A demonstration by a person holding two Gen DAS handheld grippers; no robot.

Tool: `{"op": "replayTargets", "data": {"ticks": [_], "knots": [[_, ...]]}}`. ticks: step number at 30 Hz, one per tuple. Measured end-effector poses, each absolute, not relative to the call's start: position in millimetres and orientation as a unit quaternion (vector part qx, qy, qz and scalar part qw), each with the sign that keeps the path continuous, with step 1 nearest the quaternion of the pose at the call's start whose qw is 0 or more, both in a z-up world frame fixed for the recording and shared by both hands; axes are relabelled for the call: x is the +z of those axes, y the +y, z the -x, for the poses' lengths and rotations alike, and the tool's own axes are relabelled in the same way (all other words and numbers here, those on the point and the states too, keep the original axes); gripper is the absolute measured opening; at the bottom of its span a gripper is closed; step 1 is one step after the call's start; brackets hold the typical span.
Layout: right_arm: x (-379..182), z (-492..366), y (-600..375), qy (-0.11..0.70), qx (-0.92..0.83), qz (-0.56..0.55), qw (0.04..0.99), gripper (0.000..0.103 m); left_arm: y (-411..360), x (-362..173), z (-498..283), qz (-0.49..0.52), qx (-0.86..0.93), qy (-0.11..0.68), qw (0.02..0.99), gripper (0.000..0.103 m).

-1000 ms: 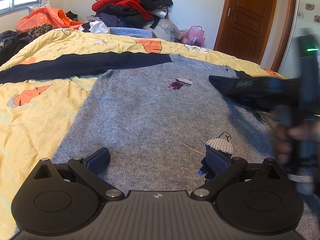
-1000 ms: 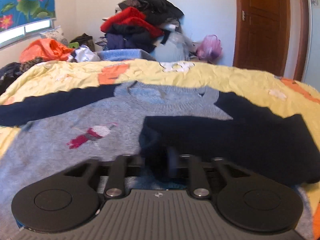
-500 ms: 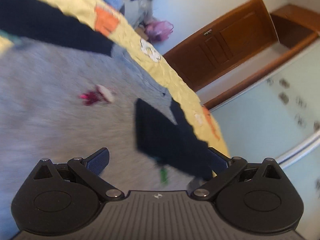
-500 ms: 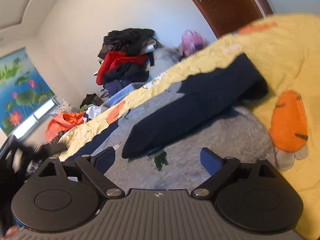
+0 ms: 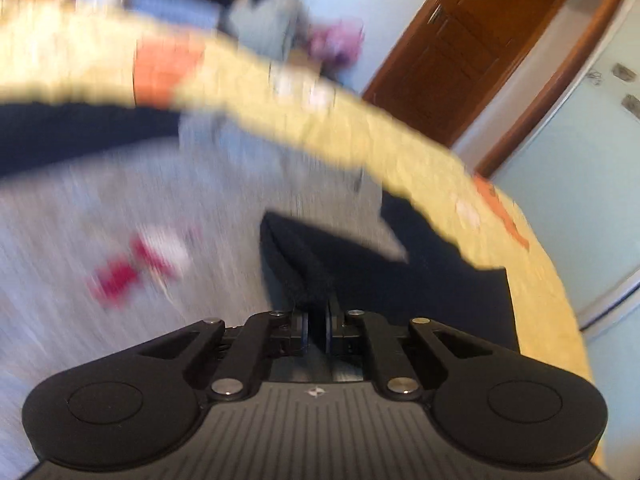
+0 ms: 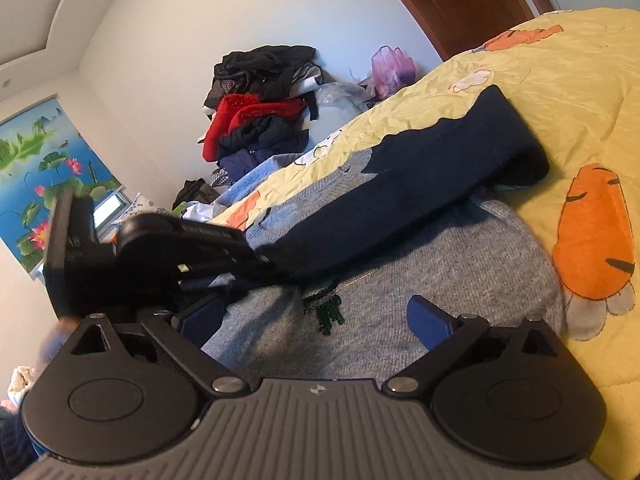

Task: Fold small clothes
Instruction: 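Grasp the other navy sleeve with the left tool and fold it over the body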

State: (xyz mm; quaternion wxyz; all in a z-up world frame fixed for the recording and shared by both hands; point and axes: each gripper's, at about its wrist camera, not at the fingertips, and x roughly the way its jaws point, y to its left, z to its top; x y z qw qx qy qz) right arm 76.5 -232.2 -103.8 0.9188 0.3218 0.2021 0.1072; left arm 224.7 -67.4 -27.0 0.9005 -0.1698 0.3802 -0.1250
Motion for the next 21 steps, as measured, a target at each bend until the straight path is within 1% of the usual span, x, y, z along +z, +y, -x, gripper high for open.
{"op": "replayTargets", "data": {"ticks": [3,5,8,11,14,16,19,21], "knots": [[-104,-77,-232,0.203,0.108,-0.321,0.919,0.098,-48,-4,-211,0.143,-0.089,0.311,0.935,0.007],[-103,-77,-232,0.203,0.109,-0.32,0.919,0.098,-27,-2,-206,0.137,-0.052,0.295,0.944,0.007],[-103,-78,-231,0.204,0.108,-0.319,0.919,0.098,3,-20,-205,0.136,-0.008,0.314,0.94,0.007],[-103,-77,-231,0.204,0.108,-0.317,0.92,0.099,22,-52,-205,0.13,0.019,0.351,0.927,0.007],[-102,-78,-231,0.205,0.107,-0.316,0.92,0.098,27,-66,-194,0.127,0.014,0.32,0.939,0.01],[-100,-76,-232,0.2,0.102,-0.315,0.922,0.095,29,-68,-195,0.139,0.013,0.318,0.938,0.01],[-80,-84,-241,0.142,0.067,-0.309,0.938,0.094,39,-71,-194,0.161,-0.002,0.314,0.936,0.01],[-62,-111,-247,0.134,0.04,-0.314,0.939,0.097,45,-71,-194,0.187,-0.012,0.313,0.931,0.01]]}}
